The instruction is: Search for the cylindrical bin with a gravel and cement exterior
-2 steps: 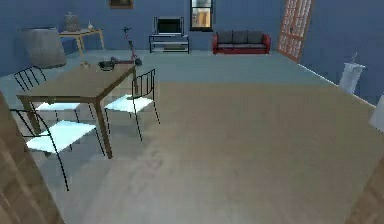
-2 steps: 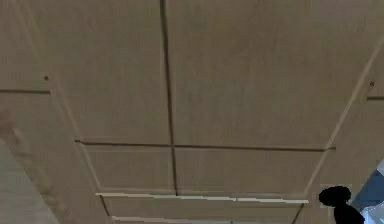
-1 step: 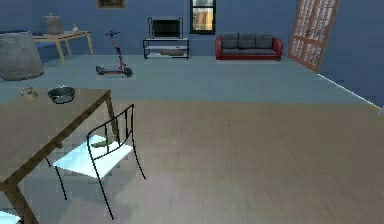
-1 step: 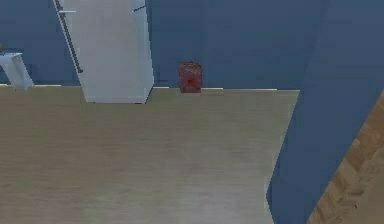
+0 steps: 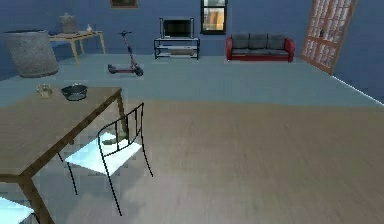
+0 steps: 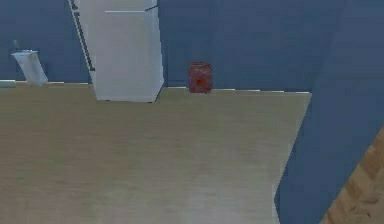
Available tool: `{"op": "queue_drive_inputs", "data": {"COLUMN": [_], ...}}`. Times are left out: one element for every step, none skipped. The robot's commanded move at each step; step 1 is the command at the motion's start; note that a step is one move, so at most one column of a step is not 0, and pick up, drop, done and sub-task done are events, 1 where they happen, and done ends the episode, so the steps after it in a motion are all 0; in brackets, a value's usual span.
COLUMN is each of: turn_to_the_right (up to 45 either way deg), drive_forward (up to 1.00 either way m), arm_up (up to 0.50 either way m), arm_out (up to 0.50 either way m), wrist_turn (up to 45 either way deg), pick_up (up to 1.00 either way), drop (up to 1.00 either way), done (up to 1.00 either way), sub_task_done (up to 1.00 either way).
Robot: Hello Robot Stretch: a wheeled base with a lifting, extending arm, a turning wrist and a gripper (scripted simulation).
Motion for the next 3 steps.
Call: {"op": "queue_drive_inputs", "data": {"turn_to_the_right": [3.0,0.0,3.0], "drive_forward": [0.00,0.65,0.00], "arm_up": [0.00,0.00,0.00], "arm_out": [0.00,0.00,0.00], "wrist_turn": [0.0,0.0,0.0], "pick_up": [0.00,0.00,0.00], "drop": [0.00,0.00,0.00], "done": [0.00,0.00,0.00], "sub_task_done": [0.00,0.00,0.00]}}
